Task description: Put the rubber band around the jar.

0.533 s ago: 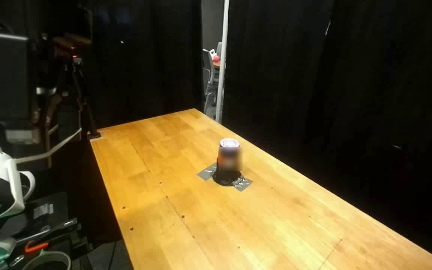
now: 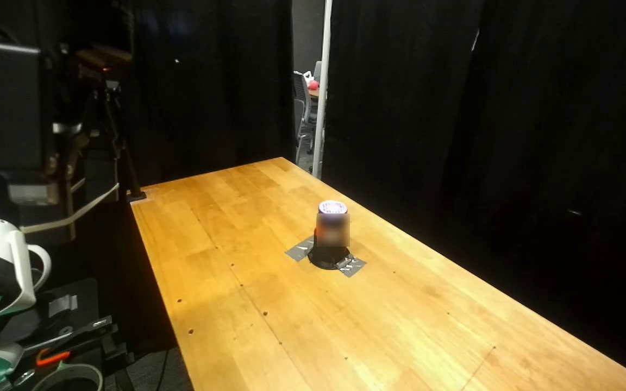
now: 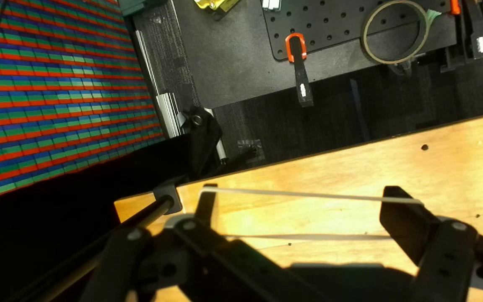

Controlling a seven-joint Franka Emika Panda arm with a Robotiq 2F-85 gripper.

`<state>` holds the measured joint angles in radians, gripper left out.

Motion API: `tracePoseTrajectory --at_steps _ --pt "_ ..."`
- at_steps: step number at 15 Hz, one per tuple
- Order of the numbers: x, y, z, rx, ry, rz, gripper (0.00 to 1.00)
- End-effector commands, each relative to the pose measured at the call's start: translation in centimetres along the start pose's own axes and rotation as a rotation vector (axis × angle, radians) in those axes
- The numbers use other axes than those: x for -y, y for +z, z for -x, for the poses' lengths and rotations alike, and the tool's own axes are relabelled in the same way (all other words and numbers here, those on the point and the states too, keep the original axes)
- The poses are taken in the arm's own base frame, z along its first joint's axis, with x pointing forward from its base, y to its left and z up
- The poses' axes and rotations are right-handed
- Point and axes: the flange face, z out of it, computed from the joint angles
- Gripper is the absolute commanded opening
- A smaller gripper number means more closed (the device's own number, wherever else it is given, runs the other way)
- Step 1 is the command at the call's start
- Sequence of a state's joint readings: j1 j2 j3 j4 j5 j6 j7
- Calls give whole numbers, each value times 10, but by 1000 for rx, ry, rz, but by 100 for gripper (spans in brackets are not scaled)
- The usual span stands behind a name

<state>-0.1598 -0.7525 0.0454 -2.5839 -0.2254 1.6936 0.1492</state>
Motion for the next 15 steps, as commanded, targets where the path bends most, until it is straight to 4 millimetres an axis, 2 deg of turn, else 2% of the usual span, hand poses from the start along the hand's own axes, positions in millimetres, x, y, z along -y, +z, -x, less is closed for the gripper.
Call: tracePoseTrajectory --at_steps 1,3,5,10,15 --pt "0 0 0 1 0 0 100" --pt "5 -5 -4 -6 -8 -2 100" --pt "31 -16 -26 -14 -50 1 100" --pt "116 -25 -89 -22 -199 31 100" --pt "192 -21 -154 -104 -193 -37 100"
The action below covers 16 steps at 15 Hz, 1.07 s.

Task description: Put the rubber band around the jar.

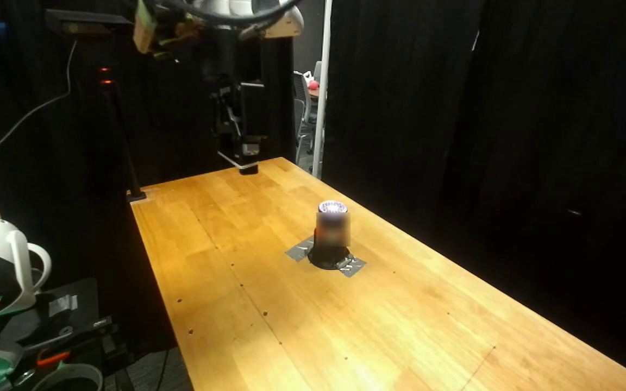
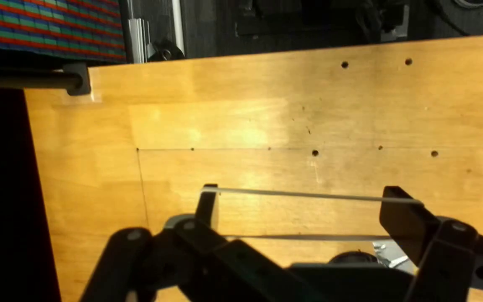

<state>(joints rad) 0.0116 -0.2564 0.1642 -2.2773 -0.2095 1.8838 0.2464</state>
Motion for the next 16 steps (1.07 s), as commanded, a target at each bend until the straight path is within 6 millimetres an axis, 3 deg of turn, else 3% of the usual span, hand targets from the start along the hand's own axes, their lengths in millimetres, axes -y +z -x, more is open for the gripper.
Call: tracePoseTrajectory --at_steps 1,8,16 --pt "36 4 -62 -56 51 -64 100" --pt "86 31 -128 -237 89 -140 100" --pt "100 77 -187 -245 88 -187 100"
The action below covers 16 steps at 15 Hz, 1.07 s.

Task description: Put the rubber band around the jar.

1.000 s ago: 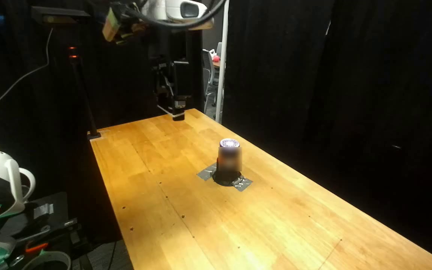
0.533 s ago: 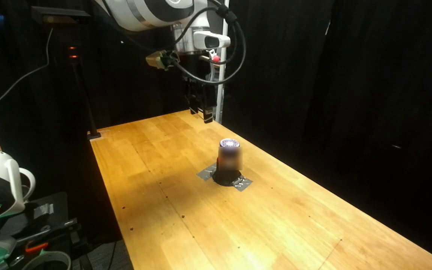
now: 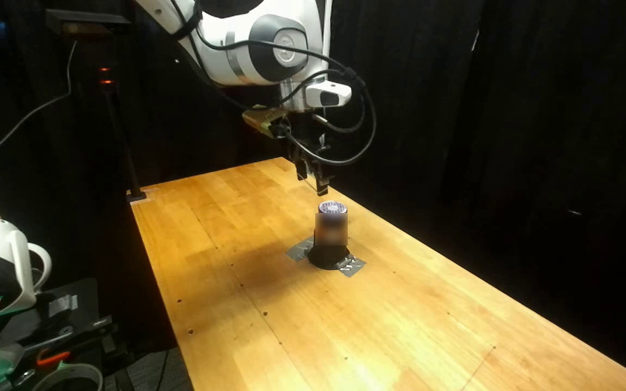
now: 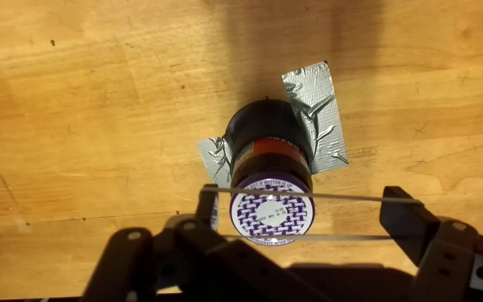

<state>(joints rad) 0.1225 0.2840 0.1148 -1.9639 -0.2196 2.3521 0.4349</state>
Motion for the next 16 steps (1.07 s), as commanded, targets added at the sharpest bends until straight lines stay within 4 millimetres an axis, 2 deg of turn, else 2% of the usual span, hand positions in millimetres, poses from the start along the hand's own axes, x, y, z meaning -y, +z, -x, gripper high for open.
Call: tracePoseTrajectory --at_steps 1,8,16 --pt "4 18 -32 -26 13 -13 100" --pt "5 51 -67 -47 39 4 100" --pt "-6 80 -80 -24 65 32 100"
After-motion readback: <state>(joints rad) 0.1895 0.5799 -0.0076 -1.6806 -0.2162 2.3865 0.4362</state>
